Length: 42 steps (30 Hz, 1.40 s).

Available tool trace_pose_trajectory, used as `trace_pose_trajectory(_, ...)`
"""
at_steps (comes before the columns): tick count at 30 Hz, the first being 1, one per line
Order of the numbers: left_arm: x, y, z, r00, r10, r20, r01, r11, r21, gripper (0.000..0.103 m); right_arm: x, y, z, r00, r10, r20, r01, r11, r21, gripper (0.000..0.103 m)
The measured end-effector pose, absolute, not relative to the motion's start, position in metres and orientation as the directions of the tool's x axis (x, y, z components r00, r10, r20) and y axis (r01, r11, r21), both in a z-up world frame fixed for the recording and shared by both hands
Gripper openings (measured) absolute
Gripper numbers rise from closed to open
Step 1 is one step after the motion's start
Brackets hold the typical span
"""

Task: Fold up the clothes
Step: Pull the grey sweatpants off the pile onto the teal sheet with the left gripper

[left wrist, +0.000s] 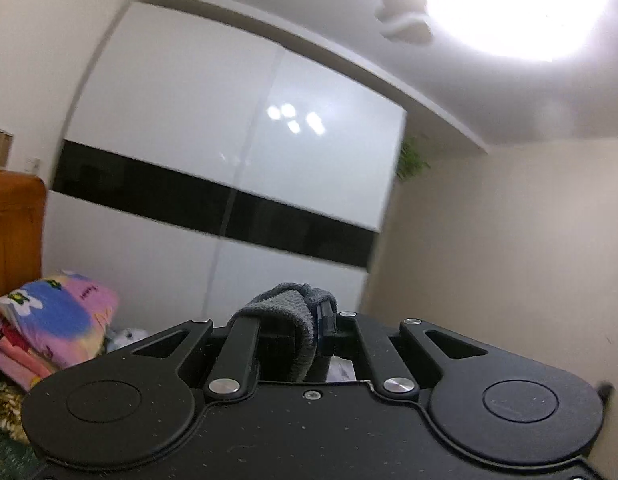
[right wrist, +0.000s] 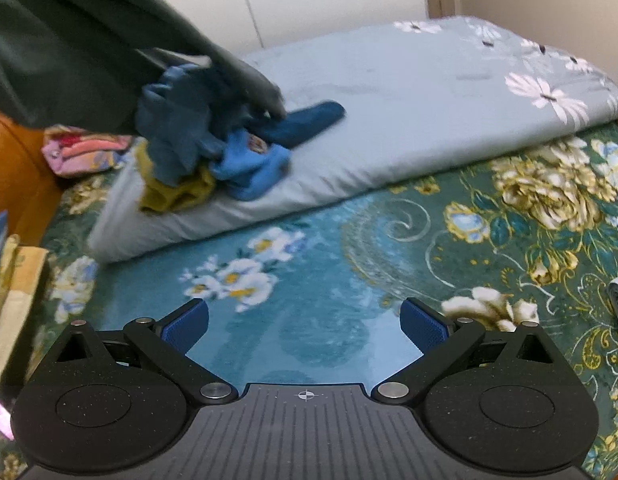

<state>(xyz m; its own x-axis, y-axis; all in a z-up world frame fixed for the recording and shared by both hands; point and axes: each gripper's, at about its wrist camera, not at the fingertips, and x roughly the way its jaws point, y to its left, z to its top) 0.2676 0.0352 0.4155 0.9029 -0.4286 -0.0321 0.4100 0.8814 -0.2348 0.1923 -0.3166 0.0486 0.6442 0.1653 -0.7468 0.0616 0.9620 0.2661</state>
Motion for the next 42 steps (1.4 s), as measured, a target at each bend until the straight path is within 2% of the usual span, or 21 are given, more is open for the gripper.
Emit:
trace_pose_trajectory(4,0.214,0.021,0.408,0.854,-0.515,-0.071,0.491,0.844,-0.214,0.005,0.177,-0.304,0.069,0.680,0.181,-0.710,0.032,0.961,0.276,0.103)
trace_pose_trajectory(6,0.199,0.014,0.399,0.827,-0.556,-0.085,0.524,0.816,-0.244,0.005,0.170,-0.301,0.077,0.696,0.181,-0.695,0.027,0.961,0.276,0.103)
trace_pose_trajectory(9,0.177,-0.006,0.372,0.811,-0.570,-0.132,0.536,0.815,-0.221,0.006,0.163,-0.304,0.086,0.719,0.166,-0.675,0.038,0.960,0.276,0.103)
trace_pose_trajectory(14,0.173,-0.046,0.292,0.728,-0.584,-0.360,0.491,0.809,-0.322,0.006,0.151,-0.325,0.086,0.722,0.107,-0.683,0.105,0.960,0.261,0.103)
trace_pose_trajectory(19,0.173,-0.097,0.201,0.584,-0.585,-0.562,0.433,0.811,-0.394,0.006,0.137,-0.353,0.065,0.681,0.040,-0.732,0.199,0.951,0.237,0.103)
trace_pose_trajectory(24,0.182,-0.121,0.118,0.434,-0.573,-0.696,0.413,0.812,-0.411,0.007,0.127,-0.374,0.041,0.621,0.002,-0.784,0.281,0.933,0.224,0.103)
trace_pose_trajectory(28,0.201,-0.143,0.058,0.337,-0.489,-0.804,0.416,0.844,-0.339,0.010,0.124,-0.380,0.023,0.577,-0.006,-0.817,0.317,0.923,0.218,0.103)
trace_pose_trajectory(31,0.200,-0.138,0.036,0.270,-0.447,-0.853,0.398,0.858,-0.324,0.013,0.122,-0.382,0.014,0.556,-0.001,-0.831,0.321,0.923,0.214,0.103)
trace_pose_trajectory(33,0.197,-0.132,0.026,0.234,-0.437,-0.868,0.400,0.858,-0.324,0.019,0.124,-0.382,0.010,0.539,0.003,-0.843,0.321,0.924,0.208,0.103)
trace_pose_trajectory(36,0.192,-0.122,0.013,0.165,-0.436,-0.885,0.392,0.852,-0.346,0.037,0.128,-0.380,0.004,0.519,0.011,-0.855,0.317,0.926,0.204,0.103)
trace_pose_trajectory(37,0.189,-0.118,0.010,0.148,-0.437,-0.887,0.392,0.849,-0.353,0.051,0.129,-0.379,0.001,0.511,0.014,-0.859,0.315,0.927,0.202,0.103)
trace_pose_trajectory(42,0.176,-0.099,0.006,0.167,-0.406,-0.898,0.407,0.858,-0.313,0.061,0.142,-0.370,-0.011,0.477,0.048,-0.878,0.289,0.934,0.208,0.103)
